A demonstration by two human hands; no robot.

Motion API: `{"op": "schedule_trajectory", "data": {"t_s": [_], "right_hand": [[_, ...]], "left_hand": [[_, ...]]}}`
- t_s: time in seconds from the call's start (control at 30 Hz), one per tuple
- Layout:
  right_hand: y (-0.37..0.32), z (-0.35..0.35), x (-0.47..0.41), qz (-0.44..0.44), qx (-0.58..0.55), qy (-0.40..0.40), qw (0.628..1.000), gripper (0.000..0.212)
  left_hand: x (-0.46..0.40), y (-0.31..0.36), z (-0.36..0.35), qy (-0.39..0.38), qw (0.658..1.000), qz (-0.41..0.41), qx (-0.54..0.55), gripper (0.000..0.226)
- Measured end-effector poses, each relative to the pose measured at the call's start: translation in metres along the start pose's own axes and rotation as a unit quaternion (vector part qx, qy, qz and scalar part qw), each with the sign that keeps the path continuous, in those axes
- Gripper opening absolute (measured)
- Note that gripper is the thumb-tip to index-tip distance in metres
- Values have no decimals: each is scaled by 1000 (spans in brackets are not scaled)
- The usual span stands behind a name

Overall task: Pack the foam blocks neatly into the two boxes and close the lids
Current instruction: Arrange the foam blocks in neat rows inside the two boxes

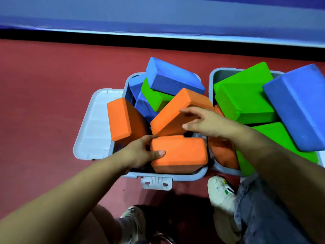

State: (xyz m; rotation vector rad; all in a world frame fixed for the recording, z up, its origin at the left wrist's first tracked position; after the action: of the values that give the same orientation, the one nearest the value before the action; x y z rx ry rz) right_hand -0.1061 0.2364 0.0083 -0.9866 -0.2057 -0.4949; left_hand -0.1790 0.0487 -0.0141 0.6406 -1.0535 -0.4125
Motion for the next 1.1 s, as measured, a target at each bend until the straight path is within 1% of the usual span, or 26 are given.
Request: {"op": "schedule_trajectory", "data": {"t_s": [0.03,0.07,0.1,0.13,0.2,0.27,0.33,0.43,0.53,0.6,0.67,0.77,0.83,0.97,1.03,1.1], "right_hand": [[6,20,-5,-10,15,73,997,56],[13,36,-9,-15,55,134,989,59],[18,46,-12,-20,99,171,980,64],[24,52,-17,-24,132,190,973,70],[37,50,-33,-33,159,181,970,84],[47,44,-51,-47,190,140,971,99],[52,41,-67,-53,226,95,968,110],[55,38,-86,-65,267,50,960,120],[59,30,-95,-83,303,54,948,129],[58,29,-96,-83,324,82,939,129],[51,29,-91,-74,341,94,932,124],[27,21,-84,-51,410,82,907,109],[4,19,-78,-22,422,95,901,101],[-50,39,-50,30,361,153,919,102],[-73,54,-29,37,350,180,918,104],[-95,67,-5,54,291,226,928,103]], "left_hand": [[1,4,-2,11,999,-13,-37,64],[0,8,-4,14,996,-26,-81,67],[-3,13,-7,10,993,-37,-114,70],[-6,16,-9,6,989,-42,-142,72],[-14,22,-14,2,979,-52,-197,74],[-22,26,-19,-9,970,-60,-237,75],[-26,26,-23,-24,968,-65,-241,75],[-28,22,-18,-35,967,-76,-239,71],[-26,11,-9,-47,965,-85,-243,69],[-22,5,-5,-52,966,-95,-234,71],[-17,-1,-2,-53,970,-101,-216,73],[-10,-7,3,-51,972,-110,-200,73],[-6,-9,2,-49,972,-117,-200,74],[-4,-11,-9,-50,961,-121,-242,75],[-6,-11,-11,-46,962,-118,-242,77],[-9,-12,-10,-44,967,-114,-223,78]]}}
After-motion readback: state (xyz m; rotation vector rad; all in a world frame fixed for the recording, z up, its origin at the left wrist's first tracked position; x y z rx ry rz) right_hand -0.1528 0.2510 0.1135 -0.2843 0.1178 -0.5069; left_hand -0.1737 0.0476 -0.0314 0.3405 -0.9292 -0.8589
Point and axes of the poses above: each hand's wrist, its own x-axis away from the middle knuckle, its own z-axis out of the back of the hand, y = z × x, the point moved 7 cm from there along -x, towards the middle knuckle, and after that the axes turned 3 degrees about x, right-handed, at the moved point
